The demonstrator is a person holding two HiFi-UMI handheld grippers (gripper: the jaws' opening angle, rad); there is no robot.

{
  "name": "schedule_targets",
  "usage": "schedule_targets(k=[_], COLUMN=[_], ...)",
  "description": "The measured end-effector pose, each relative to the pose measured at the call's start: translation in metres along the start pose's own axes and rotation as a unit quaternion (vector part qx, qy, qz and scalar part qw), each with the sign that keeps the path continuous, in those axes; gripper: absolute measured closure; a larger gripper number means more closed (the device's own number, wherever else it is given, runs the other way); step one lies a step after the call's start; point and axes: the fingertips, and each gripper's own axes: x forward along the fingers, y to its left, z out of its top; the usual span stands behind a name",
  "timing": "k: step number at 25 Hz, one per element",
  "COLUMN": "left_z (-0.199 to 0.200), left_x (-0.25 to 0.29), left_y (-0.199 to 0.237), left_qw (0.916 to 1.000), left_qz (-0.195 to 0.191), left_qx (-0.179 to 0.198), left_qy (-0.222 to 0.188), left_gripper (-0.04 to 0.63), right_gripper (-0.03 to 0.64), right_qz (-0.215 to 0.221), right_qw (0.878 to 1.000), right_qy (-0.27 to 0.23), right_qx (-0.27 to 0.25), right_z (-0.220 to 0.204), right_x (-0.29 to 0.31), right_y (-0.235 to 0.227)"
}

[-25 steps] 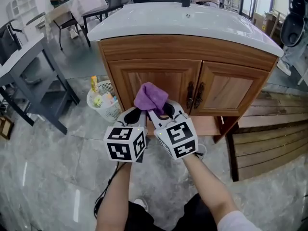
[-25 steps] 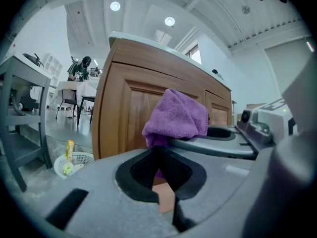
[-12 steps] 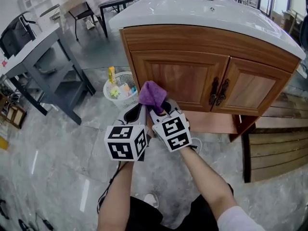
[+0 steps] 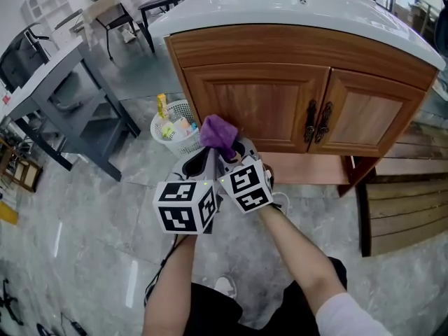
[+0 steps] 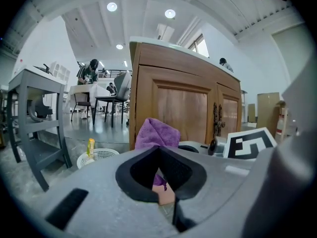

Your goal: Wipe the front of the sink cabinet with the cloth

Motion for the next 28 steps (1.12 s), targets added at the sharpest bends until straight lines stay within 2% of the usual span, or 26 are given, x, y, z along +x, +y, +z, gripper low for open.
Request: schedule_targets(k=[7, 11, 20, 28], left_z=[0.006, 0.008, 0.02, 0.023], left_x=[0.007, 0.01, 0.015, 0.024], left_y=[-0.02, -0.036, -0.062, -0.09], left_qw=[0.9998, 0.9994, 0.9986, 0.997], left_qz=[-0.017, -0.031, -0.047, -0.073], left_qx=[-0.001, 0.012, 0.011, -0.011], left_qy=[-0.008, -0.01, -0.023, -0.024], left_gripper=[0.589, 0.589, 0.589, 0.589], right_gripper=[0.54, 0.541, 0.541, 0.54], right_qz=[-0.025, -0.041, -0.08, -0.12], right_qw=[1.0, 0.999, 0.997, 0.993], right_qy=[0.005, 0.007, 0.017, 0.02], right_qx=[-0.018, -0.024, -0.012, -0.005], right_z=[-0.009, -0.012, -0.024, -0.035], right_x=[-0.025, -0.038, -0.074, -0.113], right_y=[-0.026, -0.04, -0.07, -0.099])
